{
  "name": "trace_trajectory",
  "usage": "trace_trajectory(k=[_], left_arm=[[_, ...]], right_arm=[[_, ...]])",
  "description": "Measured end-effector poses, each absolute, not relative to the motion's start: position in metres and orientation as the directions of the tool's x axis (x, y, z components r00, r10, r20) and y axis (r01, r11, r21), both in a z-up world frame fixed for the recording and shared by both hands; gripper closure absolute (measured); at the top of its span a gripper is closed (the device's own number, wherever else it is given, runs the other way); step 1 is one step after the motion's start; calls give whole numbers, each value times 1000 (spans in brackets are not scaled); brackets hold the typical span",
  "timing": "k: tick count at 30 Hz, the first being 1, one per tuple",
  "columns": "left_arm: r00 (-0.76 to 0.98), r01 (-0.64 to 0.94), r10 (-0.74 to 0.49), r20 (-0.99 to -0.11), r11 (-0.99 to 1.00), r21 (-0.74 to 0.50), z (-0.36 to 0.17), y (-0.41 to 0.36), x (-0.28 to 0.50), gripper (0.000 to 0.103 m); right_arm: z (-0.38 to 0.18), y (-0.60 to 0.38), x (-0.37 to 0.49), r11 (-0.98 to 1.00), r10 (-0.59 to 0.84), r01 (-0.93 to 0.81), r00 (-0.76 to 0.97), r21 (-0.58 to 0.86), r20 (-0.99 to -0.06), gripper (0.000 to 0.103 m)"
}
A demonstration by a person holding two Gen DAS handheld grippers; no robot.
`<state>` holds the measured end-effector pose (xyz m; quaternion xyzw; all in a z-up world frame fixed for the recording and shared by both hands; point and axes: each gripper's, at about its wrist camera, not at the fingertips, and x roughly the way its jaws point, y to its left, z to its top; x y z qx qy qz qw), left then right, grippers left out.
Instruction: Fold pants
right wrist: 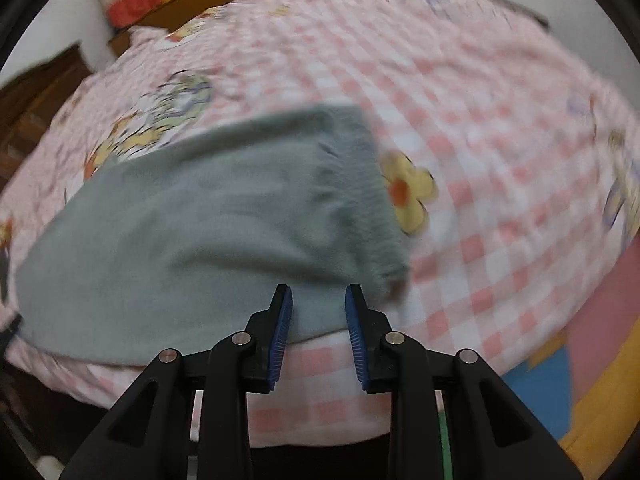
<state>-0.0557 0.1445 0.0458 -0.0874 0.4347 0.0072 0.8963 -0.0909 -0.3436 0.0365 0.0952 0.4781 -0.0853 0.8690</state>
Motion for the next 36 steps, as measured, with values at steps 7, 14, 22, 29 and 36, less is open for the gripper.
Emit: trace_trajectory(k=[7, 14, 22, 29, 36], left_arm=[[648, -72, -78, -758, 984, -163, 53, 185, -61, 22], [633, -8, -129, -764, 985, -173, 50, 199, -44, 22], [602, 18, -125, -789, 990, -143, 36, 211, -21, 21], [577, -15, -193, -794, 969, -247, 15, 226, -14, 21], [612, -27, -190, -768, 965, -259, 15, 230, -14, 21]], right_arm=[[51, -242, -71, 995, 95, -23, 522, 97, -848, 53], [24, -146, -49, 978, 143, -203, 449, 55, -882, 53], [-6, -119, -43, 970, 128, -242, 410, 28, -903, 52], [-14, -138, -42, 966, 232, -202, 409, 160, -882, 44], [-17, -132, -44, 959, 244, -236, 408, 156, -880, 32]])
